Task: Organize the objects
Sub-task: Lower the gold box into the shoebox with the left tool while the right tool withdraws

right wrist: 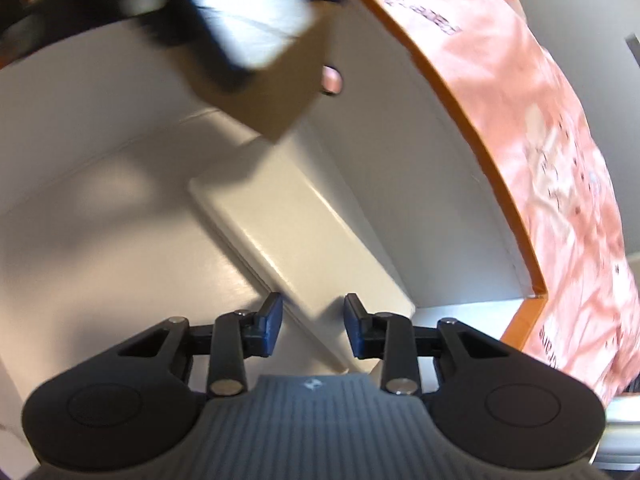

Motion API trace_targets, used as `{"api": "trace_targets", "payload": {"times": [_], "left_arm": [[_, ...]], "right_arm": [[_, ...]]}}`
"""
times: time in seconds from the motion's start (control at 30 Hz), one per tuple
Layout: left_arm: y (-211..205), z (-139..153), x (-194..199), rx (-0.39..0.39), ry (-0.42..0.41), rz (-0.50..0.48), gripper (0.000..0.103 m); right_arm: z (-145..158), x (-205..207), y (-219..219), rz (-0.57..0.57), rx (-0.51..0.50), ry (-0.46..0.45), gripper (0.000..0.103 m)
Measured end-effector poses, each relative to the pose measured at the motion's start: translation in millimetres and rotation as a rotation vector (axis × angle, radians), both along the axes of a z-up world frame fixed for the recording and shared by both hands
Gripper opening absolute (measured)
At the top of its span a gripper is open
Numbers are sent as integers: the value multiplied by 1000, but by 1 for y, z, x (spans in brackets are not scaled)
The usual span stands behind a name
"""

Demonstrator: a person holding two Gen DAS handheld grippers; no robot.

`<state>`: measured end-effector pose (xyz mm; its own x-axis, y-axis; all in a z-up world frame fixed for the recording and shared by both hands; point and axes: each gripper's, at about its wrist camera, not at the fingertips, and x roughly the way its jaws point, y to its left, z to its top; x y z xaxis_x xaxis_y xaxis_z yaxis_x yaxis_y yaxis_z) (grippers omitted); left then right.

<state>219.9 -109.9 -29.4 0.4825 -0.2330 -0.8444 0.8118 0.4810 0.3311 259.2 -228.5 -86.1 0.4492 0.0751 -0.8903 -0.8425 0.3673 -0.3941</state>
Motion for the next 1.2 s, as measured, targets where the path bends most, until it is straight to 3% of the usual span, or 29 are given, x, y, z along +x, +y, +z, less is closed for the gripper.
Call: {"api": "trace_targets", "payload": {"times": [0.23, 0.4, 0.63, 0.73, 0.93, 1.03, 1.2], "left_arm": [[-3, -5, 6, 25, 20, -1, 49], [-5, -9, 9, 47, 36, -20, 49], [-14, -19, -1, 202, 40, -227, 49], [-20, -24, -3, 282, 43, -302, 49], [-28, -35, -13, 325, 101, -403, 49], [-28, -42, -14, 315, 131, -383, 49], [-24, -49, 4, 247, 215, -193, 49]], "right_arm": [[11, 41, -6, -208, 118, 75, 35], [11, 40, -8, -221, 119, 66, 34], [23, 28, -2, -251, 156, 59, 33], [11, 17, 9, -266, 199, 81, 33], [27, 18, 16, -304, 335, 193, 32], [25, 13, 18, -309, 354, 218, 32], [22, -3, 20, -310, 364, 259, 32]]}}
